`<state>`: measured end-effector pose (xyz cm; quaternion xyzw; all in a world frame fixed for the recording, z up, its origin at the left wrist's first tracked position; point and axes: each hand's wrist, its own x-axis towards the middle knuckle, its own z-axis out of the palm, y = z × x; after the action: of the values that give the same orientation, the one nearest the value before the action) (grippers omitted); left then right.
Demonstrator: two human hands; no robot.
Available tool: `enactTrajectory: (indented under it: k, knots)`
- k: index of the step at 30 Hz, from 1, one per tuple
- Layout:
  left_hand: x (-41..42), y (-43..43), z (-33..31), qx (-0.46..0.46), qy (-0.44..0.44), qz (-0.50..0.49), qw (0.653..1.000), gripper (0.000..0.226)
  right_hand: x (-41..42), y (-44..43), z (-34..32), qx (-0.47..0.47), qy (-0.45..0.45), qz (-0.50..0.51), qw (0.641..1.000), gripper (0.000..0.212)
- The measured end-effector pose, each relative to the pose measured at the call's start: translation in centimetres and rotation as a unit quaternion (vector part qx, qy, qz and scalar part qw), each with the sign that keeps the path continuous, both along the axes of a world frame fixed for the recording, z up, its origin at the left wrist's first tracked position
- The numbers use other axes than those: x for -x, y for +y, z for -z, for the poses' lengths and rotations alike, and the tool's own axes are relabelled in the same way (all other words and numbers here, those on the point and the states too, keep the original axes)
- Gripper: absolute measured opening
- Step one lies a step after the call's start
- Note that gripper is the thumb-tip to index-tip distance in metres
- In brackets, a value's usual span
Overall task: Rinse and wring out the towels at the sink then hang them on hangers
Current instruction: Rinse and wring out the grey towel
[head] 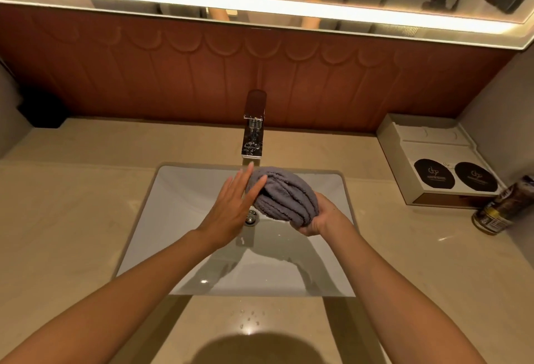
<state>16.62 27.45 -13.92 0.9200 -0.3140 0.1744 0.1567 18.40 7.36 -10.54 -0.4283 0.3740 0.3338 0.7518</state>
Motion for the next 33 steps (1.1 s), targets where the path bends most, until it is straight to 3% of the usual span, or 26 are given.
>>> enactTrajectory:
  k: [4, 9, 11, 13, 16, 18, 21, 24, 27, 29, 31, 33]
  knots:
    - [-1.5, -0.2, -0.6, -0.014, -0.114, 0.1, 0.988, 0.114, 0.2, 1.1, 0.2, 0.025, -0.012, -0.043, 0.999, 0.039]
    - [-4.0, -1.2, -2.3, -0.095, -0.154, 0.025, 0.983, 0.084, -0.6, 0.3, -0.1, 0.045, -0.02, 0.004, 0.999, 0.044]
    - [-3.8, -2.0, -2.3, -0.101, -0.072, -0.019, 0.992, 0.082, -0.6, 0.2, -0.2, 0.062, -0.031, 0.041, 0.997, 0.042]
    - [-3.0, -2.7, -2.2, -0.072, 0.062, -0.063, 0.993, 0.064, -0.7, 0.7, -0.1, 0.089, -0.075, 0.086, 0.989, 0.03]
    - [-2.1, -3.4, -1.7, 0.021, 0.227, -0.116, 0.967, 0.028, -1.8, 0.8, 0.0, 0.215, -0.156, 0.116, 0.957, 0.016]
    - [-2.0, -4.2, -2.1, 0.104, 0.316, -0.117, 0.936, 0.007, -2.7, 0.8, 0.2, 0.272, -0.194, 0.1, 0.937, 0.019]
    - [-2.0, -5.5, -2.6, 0.236, 0.51, -0.136, 0.816, 0.03, -3.9, 0.6, 0.5, 0.272, -0.237, 0.09, 0.928, 0.011]
    - [-1.9, -6.8, -2.1, 0.349, 0.658, -0.142, 0.652, 0.011, -5.0, -0.1, 0.5, 0.235, -0.273, 0.087, 0.929, 0.036]
    - [-2.6, -8.0, -0.9, 0.459, 0.752, -0.071, 0.468, 0.021, -6.6, -1.0, 1.0, 0.094, -0.256, 0.119, 0.955, 0.032]
    - [-3.7, -8.8, -0.7, 0.478, 0.794, 0.02, 0.375, 0.032, -7.5, -1.8, 1.8, -0.016, -0.206, 0.14, 0.968, 0.034]
    - [-3.9, -8.8, -0.9, 0.48, 0.805, 0.052, 0.344, 0.032, -7.3, -2.0, 2.6, -0.068, -0.179, 0.156, 0.969, 0.046]
    - [-4.1, -8.9, -0.7, 0.464, 0.799, 0.031, 0.381, 0.023, -7.1, -2.0, 3.7, -0.058, -0.165, 0.153, 0.972, 0.049]
